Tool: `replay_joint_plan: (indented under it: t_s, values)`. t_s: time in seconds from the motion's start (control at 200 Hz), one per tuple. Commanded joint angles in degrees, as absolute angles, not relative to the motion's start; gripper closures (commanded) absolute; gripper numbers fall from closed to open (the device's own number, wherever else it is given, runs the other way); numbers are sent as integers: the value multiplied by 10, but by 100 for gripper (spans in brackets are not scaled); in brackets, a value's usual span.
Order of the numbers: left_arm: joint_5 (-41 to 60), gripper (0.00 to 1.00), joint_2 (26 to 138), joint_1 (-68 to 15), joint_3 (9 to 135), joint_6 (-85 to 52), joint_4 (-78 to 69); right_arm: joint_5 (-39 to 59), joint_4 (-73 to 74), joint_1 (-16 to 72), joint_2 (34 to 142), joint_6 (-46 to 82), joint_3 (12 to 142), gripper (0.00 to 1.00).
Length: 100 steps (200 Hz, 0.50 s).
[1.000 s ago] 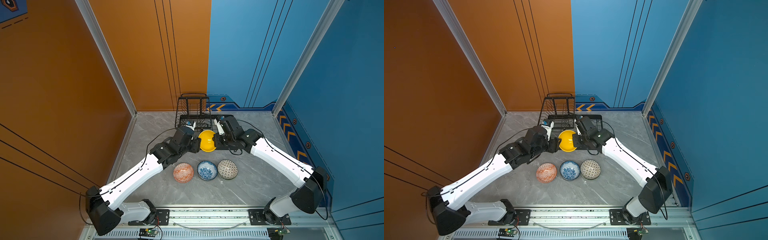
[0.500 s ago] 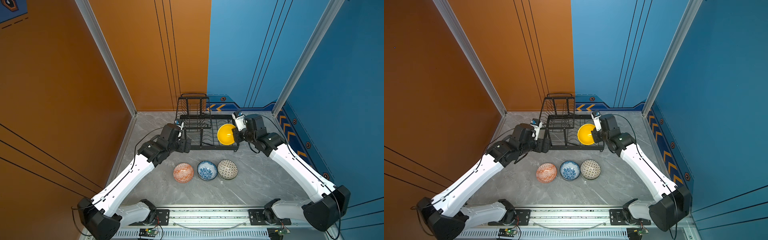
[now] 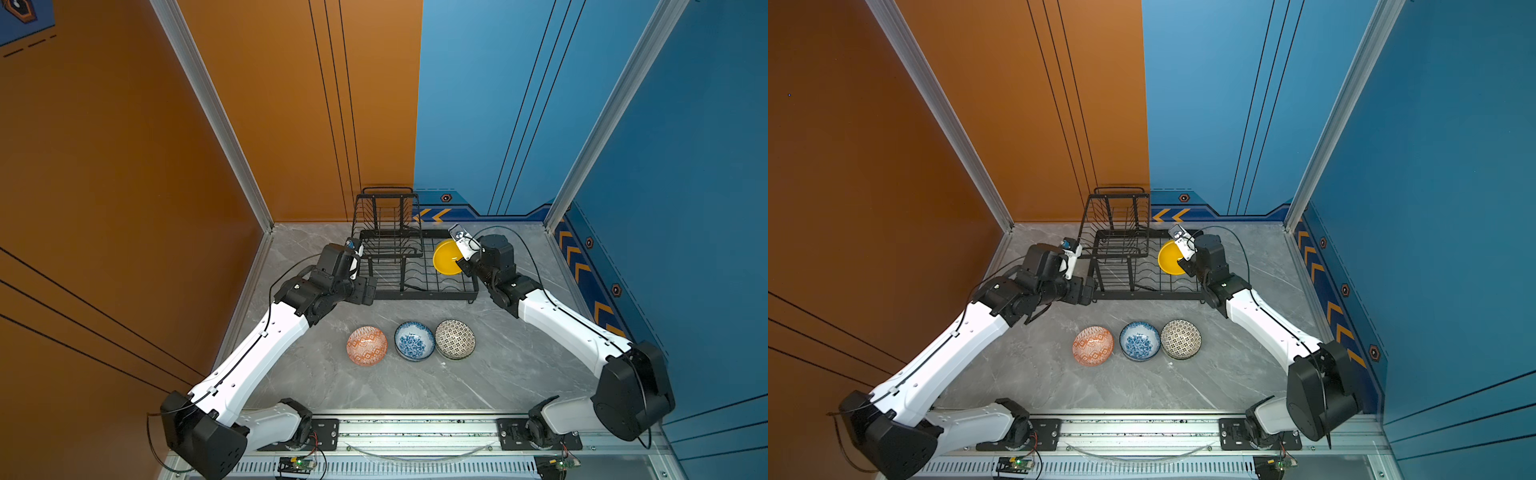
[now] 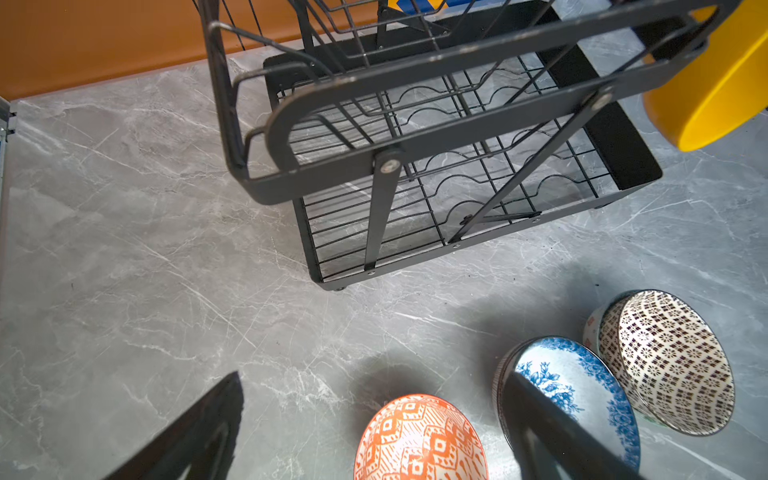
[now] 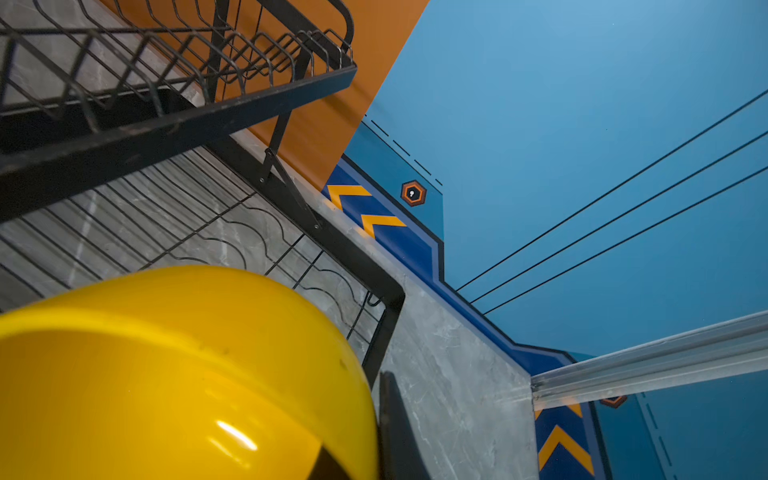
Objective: Load the bowls into the dish rack
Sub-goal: 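Carry the yellow bowl over the rack with the right gripper while the left withdraws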
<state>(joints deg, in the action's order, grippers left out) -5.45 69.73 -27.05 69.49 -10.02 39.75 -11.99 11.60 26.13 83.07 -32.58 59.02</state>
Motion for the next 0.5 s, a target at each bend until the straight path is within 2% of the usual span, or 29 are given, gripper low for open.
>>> replay_joint_plan:
  t_s: [0.0, 0.19, 0.365, 0.496]
  values:
    - [-18, 2, 704, -257, 718, -91, 404, -167, 305, 267, 861, -448, 563, 100]
    - [15, 2, 711, -234, 717, -89, 398, -207, 467, 266, 929, -573, 537, 100]
    - [20, 2, 714, -225, 717, -82, 396, -201, 527, 265, 965, -656, 533, 100]
    - [17, 2, 713, -222, 711, -82, 385, -206, 624, 254, 1027, -750, 533, 100]
